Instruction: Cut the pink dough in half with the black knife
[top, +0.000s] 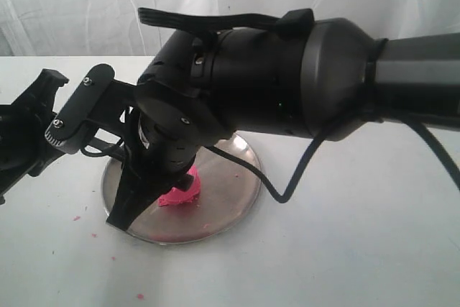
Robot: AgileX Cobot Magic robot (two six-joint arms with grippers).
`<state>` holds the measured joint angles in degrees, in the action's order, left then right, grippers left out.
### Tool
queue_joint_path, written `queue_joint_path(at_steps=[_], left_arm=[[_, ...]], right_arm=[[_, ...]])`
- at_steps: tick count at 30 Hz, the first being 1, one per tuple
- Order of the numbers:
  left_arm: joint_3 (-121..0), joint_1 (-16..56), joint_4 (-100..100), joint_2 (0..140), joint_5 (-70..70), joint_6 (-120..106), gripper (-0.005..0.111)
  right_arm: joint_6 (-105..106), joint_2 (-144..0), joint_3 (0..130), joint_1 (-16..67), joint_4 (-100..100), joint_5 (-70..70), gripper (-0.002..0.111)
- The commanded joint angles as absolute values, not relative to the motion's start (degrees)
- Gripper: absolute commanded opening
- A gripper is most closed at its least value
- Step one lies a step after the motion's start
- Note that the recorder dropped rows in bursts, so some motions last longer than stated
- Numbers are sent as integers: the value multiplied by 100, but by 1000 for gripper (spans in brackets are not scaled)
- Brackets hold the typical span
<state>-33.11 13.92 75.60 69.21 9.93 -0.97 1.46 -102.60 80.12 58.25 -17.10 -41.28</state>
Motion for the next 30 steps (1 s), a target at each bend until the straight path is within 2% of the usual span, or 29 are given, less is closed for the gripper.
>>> queue_joint_path(at_steps=[1, 6, 11, 22, 26, 30], left_arm=[[-3344, 1414, 7667, 6966, 1043, 0, 34], [-3344, 1414, 7667, 6966, 1096, 0, 30], [-3344, 1414, 7667, 6977, 1071, 32, 0], [-3344, 1414, 7667, 7076, 945, 0, 3], [-3344, 1414, 7532, 7076, 932, 0, 13], [-3344, 1414, 7508, 7076, 921, 0, 33]], right_arm=[[67, -10309, 8056, 5828, -1786, -4057, 0], [-43, -10418, 8065, 5828, -1819, -4065, 0], [-43, -10454, 8065, 5828, -1808, -4037, 0], [-43, -10454, 8270, 5828, -1761, -4111, 0], [-43, -10454, 8282, 5828, -1761, -4102, 0], [-43, -10454, 8282, 5828, -1761, -4088, 0]])
